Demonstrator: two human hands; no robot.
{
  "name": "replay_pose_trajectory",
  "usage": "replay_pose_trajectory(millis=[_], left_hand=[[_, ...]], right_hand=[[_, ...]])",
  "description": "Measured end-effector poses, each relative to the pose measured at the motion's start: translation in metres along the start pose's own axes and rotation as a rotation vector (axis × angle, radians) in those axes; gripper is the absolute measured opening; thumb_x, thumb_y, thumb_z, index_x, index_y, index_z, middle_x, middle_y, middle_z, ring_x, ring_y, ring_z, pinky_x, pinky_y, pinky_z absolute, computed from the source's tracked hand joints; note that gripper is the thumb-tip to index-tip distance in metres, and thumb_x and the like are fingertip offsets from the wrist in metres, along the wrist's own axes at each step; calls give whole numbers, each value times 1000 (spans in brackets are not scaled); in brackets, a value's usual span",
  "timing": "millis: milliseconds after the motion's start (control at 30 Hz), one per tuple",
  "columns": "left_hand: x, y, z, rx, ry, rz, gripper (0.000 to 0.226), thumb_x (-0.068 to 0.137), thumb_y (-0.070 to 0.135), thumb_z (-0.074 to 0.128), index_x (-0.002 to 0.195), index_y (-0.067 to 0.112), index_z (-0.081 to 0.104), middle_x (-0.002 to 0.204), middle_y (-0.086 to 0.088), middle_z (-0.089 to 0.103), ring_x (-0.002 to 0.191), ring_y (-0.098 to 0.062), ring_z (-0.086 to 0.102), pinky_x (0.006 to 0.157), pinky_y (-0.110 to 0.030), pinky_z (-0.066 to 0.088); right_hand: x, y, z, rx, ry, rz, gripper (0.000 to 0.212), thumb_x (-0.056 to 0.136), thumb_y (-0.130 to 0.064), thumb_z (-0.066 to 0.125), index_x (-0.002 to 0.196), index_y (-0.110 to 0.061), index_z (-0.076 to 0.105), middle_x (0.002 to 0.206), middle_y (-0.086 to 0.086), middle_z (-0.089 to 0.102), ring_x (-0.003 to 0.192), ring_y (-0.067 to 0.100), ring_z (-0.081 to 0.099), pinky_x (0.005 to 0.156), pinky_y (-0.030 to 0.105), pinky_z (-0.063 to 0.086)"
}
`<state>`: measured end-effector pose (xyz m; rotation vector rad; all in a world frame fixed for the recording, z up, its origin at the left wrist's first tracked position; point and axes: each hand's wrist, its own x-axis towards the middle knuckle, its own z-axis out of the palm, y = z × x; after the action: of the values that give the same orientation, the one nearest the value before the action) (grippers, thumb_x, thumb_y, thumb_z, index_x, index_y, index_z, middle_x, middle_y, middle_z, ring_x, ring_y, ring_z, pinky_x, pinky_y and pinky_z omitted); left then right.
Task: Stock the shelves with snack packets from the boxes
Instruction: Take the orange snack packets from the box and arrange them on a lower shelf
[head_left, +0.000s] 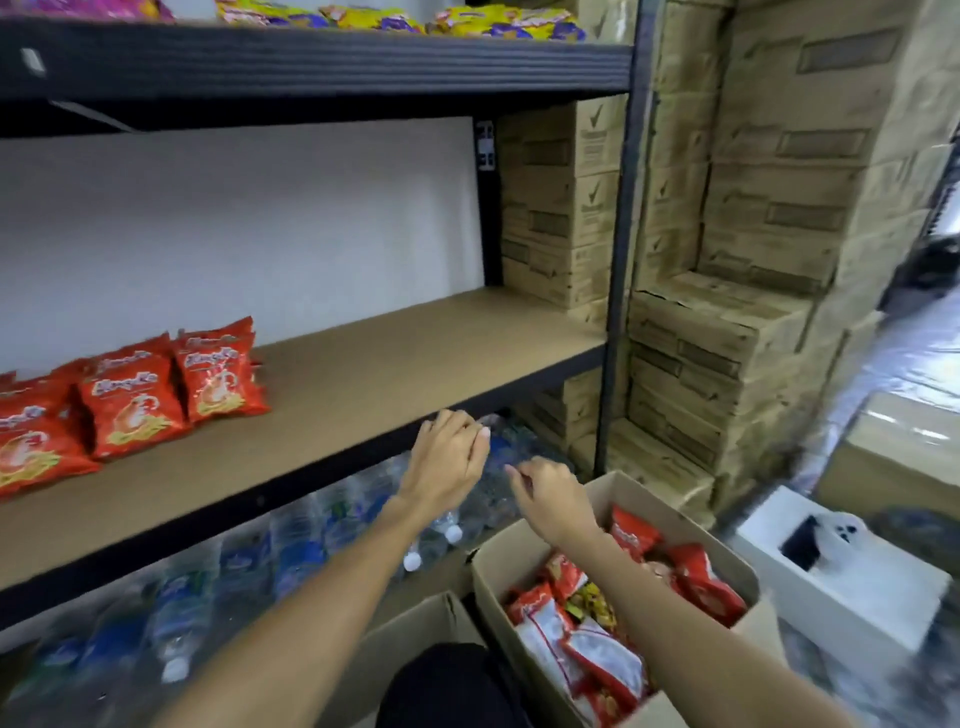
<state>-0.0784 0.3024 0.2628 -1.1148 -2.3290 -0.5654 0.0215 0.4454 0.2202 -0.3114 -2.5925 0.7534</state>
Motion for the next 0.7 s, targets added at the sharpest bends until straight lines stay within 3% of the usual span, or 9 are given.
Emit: replay_pose_trajectory(millis=[167,300,400,567,700], left_hand=[[1,47,71,-86,-243,-10,57,99,46,17,83,16,63,90,-7,65,91,-31,60,78,-45,47],[-17,68,128,-205,-511,-170,62,98,52,18,98,13,66,103,-16,70,101,-38,65,85,-45,51],[-36,78,161,-206,-728,-182,68,98,56,15,107,12,66,112,-19,69,108,-38,63,93,-45,49],[-72,84,203,-208,-918,-270,49,107,41,25,118,10,62,125,-20,63,115,-38,59,99,-44,46],[-95,73,224,-270,-1001,-373,51,105,47,26,114,14,63,125,-18,63,115,-35,59,100,-45,45]], right_hand=[[-28,63,-11,-28,-13,162,45,103,-47,43,73,-17,59,82,9,66,83,32,65,65,38,43],[-56,111,-7,-36,-15,284,49,103,-43,45,58,-23,39,79,12,68,81,34,64,64,38,41],[-78,146,2,-38,-68,340,50,104,-44,43,58,-22,39,72,9,64,72,31,62,59,37,40],[-101,183,25,-41,-290,430,48,104,-43,42,61,-22,36,69,2,53,79,33,63,60,34,35],[-109,197,56,-28,-580,448,42,102,-48,45,87,-12,60,99,14,70,96,33,65,75,38,48]])
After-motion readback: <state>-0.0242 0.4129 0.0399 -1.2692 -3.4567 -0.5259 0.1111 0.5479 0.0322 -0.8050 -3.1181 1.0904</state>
